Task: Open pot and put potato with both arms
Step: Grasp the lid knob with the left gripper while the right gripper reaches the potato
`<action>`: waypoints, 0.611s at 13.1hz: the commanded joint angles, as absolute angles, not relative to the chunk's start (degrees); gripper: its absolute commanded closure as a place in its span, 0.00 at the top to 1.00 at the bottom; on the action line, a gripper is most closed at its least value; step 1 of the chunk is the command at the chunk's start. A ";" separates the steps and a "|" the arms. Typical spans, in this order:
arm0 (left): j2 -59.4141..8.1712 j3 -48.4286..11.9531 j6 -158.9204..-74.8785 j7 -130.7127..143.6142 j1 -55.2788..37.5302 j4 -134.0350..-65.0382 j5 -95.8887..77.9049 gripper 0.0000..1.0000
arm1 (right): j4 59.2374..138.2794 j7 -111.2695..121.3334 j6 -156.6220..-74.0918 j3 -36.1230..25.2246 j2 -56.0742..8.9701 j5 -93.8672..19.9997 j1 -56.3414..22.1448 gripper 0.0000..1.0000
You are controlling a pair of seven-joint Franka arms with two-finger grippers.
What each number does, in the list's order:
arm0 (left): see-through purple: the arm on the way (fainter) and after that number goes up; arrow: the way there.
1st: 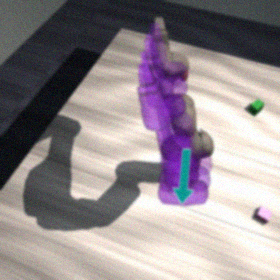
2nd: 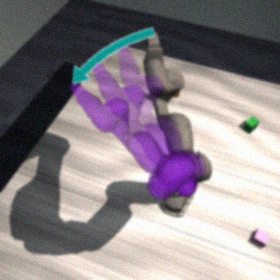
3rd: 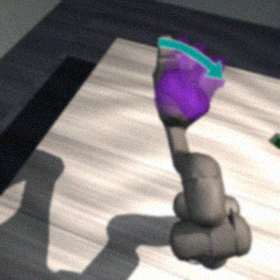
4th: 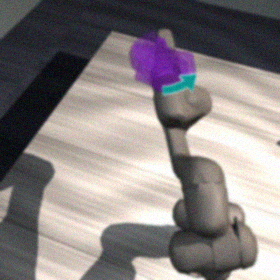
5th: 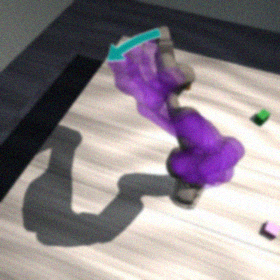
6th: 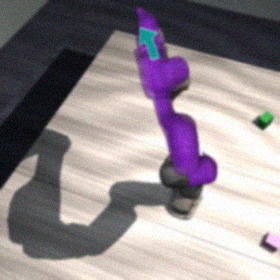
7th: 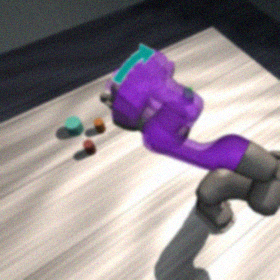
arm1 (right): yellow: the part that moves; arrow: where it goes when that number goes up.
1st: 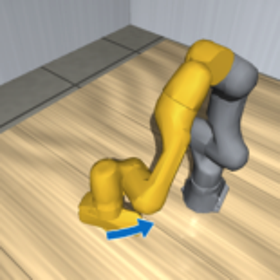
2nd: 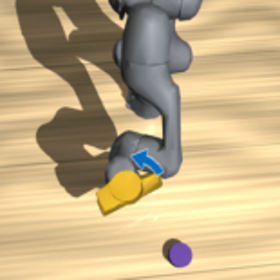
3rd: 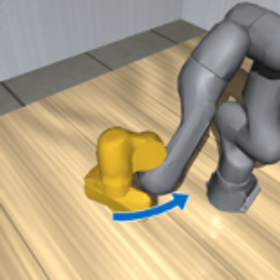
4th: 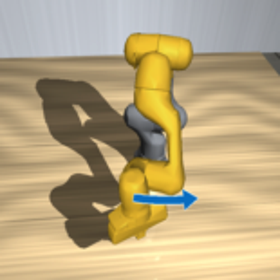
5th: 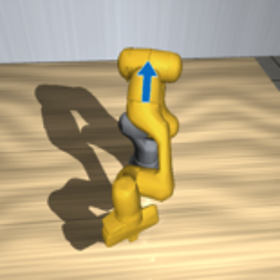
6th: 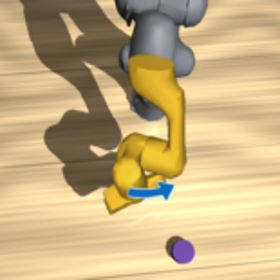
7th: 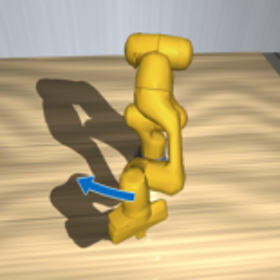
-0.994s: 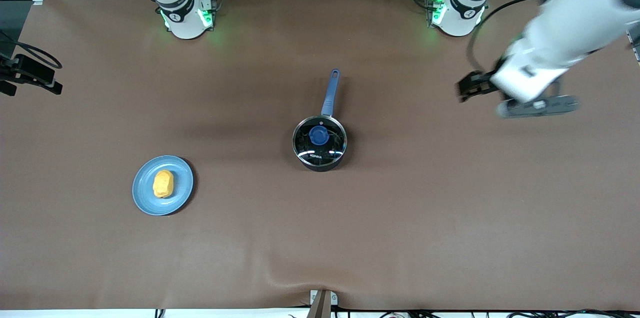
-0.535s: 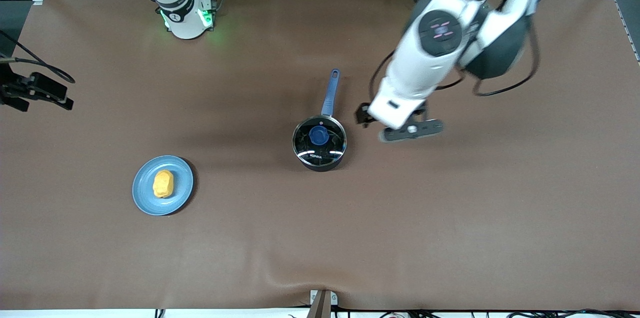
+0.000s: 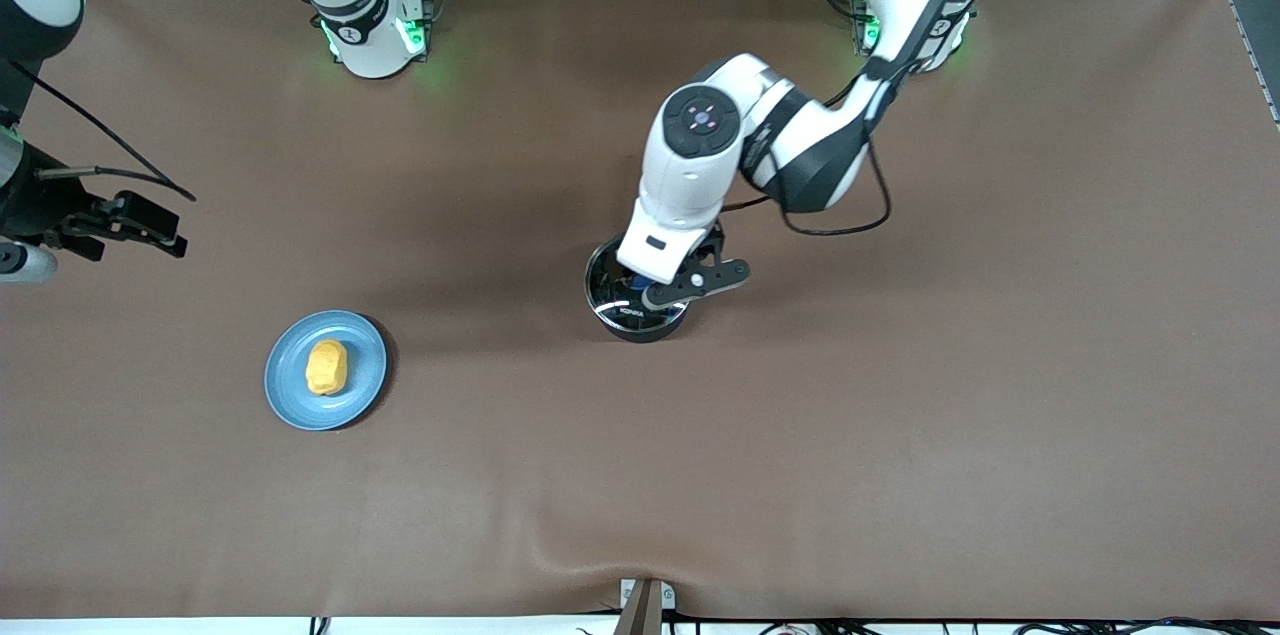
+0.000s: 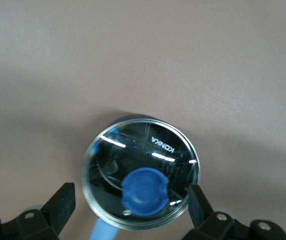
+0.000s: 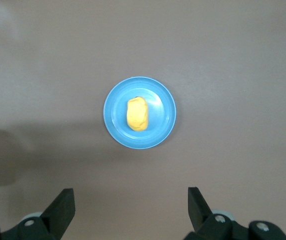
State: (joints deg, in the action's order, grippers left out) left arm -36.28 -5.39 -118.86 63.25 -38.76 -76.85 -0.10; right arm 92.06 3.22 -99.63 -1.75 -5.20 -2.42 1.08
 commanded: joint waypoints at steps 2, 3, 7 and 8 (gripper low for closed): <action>-39.90 -4.66 -118.65 72.30 -41.21 -73.83 1.23 1.00 | 98.86 2.90 -106.68 -1.50 -4.66 -2.46 1.76 1.00; -40.60 -4.66 -118.65 74.86 -42.00 -73.74 1.23 1.00 | 100.36 2.90 -108.35 -1.49 -4.66 -2.46 1.76 1.00; -42.54 -4.57 -118.65 76.20 -42.19 -73.92 1.32 1.00 | 101.87 3.16 -110.83 -1.49 -5.54 -2.37 1.85 1.00; -42.54 -4.57 -118.65 76.03 -42.19 -74.00 1.41 1.00 | 101.87 3.25 -111.44 -1.49 -6.06 -2.46 1.85 1.00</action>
State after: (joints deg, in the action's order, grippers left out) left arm -41.56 -5.10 -119.15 74.81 -41.73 -75.83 -0.09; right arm 101.25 3.23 -110.36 -1.91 -6.18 -2.43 1.40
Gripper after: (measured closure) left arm 0.000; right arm 0.000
